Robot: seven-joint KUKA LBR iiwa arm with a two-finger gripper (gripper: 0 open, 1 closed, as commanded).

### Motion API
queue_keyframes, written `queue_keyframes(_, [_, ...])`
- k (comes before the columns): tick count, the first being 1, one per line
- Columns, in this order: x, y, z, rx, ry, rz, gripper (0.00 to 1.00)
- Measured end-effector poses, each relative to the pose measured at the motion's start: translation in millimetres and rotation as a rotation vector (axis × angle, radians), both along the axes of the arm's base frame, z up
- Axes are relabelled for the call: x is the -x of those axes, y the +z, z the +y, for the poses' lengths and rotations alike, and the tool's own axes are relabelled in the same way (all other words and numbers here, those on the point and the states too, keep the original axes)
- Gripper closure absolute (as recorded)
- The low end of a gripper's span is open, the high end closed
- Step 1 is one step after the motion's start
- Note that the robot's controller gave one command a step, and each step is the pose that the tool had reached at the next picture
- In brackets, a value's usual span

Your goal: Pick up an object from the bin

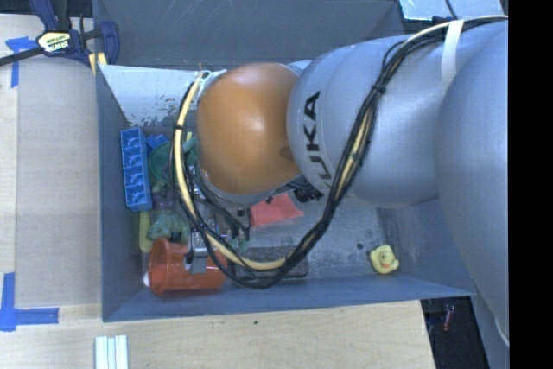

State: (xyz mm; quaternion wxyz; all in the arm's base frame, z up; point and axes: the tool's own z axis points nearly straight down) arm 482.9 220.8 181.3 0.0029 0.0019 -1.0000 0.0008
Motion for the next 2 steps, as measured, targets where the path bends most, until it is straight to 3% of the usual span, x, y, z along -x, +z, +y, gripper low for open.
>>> queue_keyframes(1, [-1.9,5,-1,-0.002,-0.004,-0.008,0.0])
queue_keyframes(2, [-13.0,-54,-33,-0.004,0.018,-0.012,0.0])
